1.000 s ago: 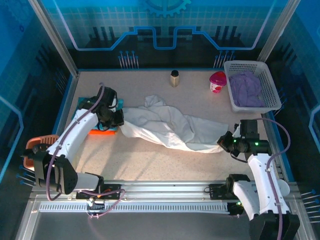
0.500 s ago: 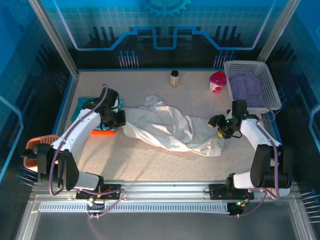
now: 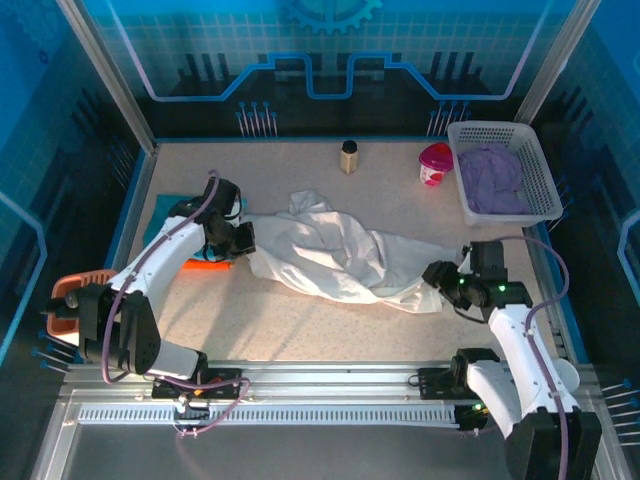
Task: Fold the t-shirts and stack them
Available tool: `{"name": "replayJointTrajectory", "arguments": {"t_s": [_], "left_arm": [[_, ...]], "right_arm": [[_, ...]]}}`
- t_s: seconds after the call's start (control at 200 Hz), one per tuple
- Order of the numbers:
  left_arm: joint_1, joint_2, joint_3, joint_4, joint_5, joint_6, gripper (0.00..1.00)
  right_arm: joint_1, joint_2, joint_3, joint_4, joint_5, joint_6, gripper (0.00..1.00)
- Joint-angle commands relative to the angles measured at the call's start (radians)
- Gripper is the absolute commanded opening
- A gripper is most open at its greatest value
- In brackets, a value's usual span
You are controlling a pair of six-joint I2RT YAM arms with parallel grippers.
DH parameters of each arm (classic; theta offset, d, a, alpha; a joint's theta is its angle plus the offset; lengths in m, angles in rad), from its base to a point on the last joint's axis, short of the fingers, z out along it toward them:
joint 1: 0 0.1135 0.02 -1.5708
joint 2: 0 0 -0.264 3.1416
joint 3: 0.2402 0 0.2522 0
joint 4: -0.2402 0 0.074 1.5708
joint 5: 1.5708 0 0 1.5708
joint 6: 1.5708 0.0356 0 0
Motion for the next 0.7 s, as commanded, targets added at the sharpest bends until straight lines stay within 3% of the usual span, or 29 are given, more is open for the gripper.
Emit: {"name": "replayJointTrajectory", "arguments": {"t_s": [0.0, 0.215, 0.53, 0.695], "left_arm": [[0.004, 0.0, 0.029, 0.012, 0.036, -0.022, 0.0], [0.004, -0.002, 0.019, 0.023, 0.043, -0.027, 0.0], [0.004, -0.003, 0.01, 0.026, 0.05, -0.026, 0.0], [0.004, -0.003, 0.011, 0.026, 0.05, -0.024, 0.0]], "right_arm": [[0.029, -0.002, -0.072, -0.023, 0.039, 0.078, 0.52], [0.1, 0.047, -0.138, 0.055, 0.099, 0.132, 0.49], [0.109, 0.15, -0.133, 0.147, 0.159, 0.132, 0.45], [0.108, 0.182, -0.12, 0.171, 0.164, 0.129, 0.38]]}}
